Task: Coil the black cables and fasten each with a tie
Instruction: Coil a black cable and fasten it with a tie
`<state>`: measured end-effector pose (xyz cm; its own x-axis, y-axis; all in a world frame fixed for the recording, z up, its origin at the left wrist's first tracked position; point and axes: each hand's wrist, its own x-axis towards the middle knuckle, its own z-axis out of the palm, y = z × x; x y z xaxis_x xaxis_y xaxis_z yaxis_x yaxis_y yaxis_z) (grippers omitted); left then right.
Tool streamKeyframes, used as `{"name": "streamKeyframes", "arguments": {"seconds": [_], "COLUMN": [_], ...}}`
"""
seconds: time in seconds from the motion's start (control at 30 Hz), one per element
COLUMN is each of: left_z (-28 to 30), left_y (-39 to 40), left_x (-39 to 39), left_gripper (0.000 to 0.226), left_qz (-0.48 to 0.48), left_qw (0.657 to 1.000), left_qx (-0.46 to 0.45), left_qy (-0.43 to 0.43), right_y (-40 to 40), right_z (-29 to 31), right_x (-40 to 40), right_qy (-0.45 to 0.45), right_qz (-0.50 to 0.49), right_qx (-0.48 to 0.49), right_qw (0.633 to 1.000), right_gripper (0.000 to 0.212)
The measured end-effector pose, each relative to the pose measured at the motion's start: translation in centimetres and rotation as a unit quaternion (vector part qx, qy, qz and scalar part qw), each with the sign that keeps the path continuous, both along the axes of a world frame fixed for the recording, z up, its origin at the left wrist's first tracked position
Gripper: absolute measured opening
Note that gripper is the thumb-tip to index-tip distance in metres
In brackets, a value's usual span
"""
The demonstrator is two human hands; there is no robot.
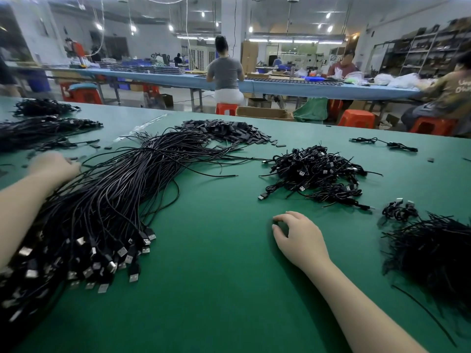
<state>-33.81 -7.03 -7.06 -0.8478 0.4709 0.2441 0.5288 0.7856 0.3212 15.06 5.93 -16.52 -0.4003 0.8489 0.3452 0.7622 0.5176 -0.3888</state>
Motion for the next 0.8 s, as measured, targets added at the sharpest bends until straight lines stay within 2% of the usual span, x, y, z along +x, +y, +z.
{"name": "streamKeyframes", "arguments": {"seconds": [0.1,0.17,0.27,0.37,0.53,0.6,0.67,0.73,0.8], "left_z": [0.6,0.8,0.4,0.2,-0.9,-1.1,-1.0,-0.6,0.2], "left_y": [0.1,0.0,0.1,-0.3,1.5,2.1,2.6,3.1,3.5], "left_x": [0.6,1.2,1.2,1.4,4.9,6.5,7.5,8.5,9.1], "left_gripper": [0.031,0.034,0.032,0.045,0.059,0.053,0.037,0.028,0.028], "left_qz": [-0.071,-0.094,-0.076,-0.023,-0.140,-0.131,-0.115,-0.101,-0.080], "left_qw": [0.989,0.984,0.992,0.985,0.971,0.969,0.970,0.970,0.970], "left_qx": [0.108,0.105,-0.008,-0.142,-0.191,-0.198,-0.176,-0.183,-0.203], "left_qy": [0.074,0.112,0.101,0.098,0.012,0.069,0.121,0.125,0.107], "right_y": [0.1,0.1,0.0,0.0,0.0,-0.1,-0.1,-0.1,-0.2], "right_z": [0.0,0.0,0.1,0.1,0.1,0.1,0.0,0.0,0.0], "right_x": [0.0,0.0,0.1,0.1,0.1,0.1,0.1,0.1,0.1], "right_qy": [0.004,0.006,0.007,0.006,0.010,0.010,0.009,0.009,0.010], "right_qz": [-0.002,-0.002,0.003,0.005,0.005,0.004,0.004,0.004,0.004], "right_qx": [0.004,0.003,0.003,0.000,0.005,0.006,0.003,-0.001,-0.005], "right_qw": [1.000,1.000,1.000,1.000,1.000,1.000,1.000,1.000,1.000], "right_gripper": [0.027,0.027,0.027,0.028,0.026,0.026,0.027,0.027,0.028]}}
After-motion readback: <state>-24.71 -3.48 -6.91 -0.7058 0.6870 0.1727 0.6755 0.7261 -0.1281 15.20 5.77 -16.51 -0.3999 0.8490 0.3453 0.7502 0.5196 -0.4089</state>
